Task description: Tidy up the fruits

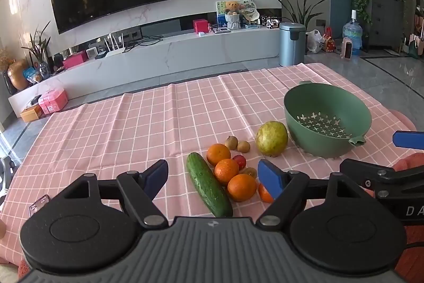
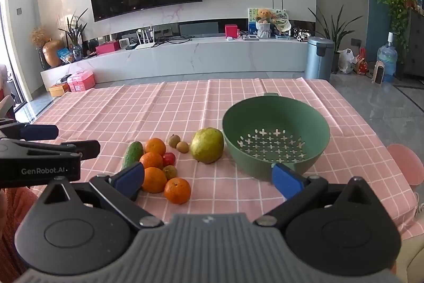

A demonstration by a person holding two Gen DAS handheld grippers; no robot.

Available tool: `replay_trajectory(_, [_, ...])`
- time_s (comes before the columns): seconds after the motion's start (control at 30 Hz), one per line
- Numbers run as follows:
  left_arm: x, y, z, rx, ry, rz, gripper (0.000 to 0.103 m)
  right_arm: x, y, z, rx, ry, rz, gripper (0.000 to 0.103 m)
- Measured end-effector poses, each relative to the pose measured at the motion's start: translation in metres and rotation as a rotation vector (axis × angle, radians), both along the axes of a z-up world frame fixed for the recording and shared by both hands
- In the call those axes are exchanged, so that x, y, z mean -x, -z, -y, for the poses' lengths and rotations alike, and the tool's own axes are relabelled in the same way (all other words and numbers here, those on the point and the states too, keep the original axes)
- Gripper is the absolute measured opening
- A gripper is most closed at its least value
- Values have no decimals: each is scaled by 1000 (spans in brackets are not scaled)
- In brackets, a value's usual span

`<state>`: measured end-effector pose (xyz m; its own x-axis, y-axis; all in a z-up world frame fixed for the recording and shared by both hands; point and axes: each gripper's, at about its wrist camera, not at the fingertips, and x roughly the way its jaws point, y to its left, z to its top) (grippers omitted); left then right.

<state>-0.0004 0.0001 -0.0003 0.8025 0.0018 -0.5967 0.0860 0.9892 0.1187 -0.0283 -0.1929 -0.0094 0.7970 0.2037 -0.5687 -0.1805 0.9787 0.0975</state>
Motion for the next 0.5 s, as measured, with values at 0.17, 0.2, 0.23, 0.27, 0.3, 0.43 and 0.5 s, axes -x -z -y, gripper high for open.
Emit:
replay_trajectory(0.17, [-4, 0, -1, 6, 1, -19, 90, 1, 0, -1, 8, 2, 0, 98])
replay_trajectory(0.2, [-4, 0, -2, 8, 0, -13, 90, 1, 0, 0, 8, 3, 0, 98])
replay_trajectory(0.23, [-1, -1, -2, 8, -3, -11, 90, 1, 0, -1, 9, 3, 0, 98])
replay_trajectory(0.27, [-2, 1, -3, 12, -4, -9, 90, 1, 0, -1, 8, 5, -1, 98])
replay_trajectory(0.3, [-2, 1, -4, 15, -4, -9, 90, 4, 3, -4, 8, 6, -1, 98])
replay_trajectory(0.43, [1, -1, -4, 23, 0, -4, 88, 4, 5, -6, 6, 5, -1, 98])
replay_trajectory(0.5, [1, -2, -4, 24, 1, -9, 88, 4, 5, -5, 5, 4, -2, 98])
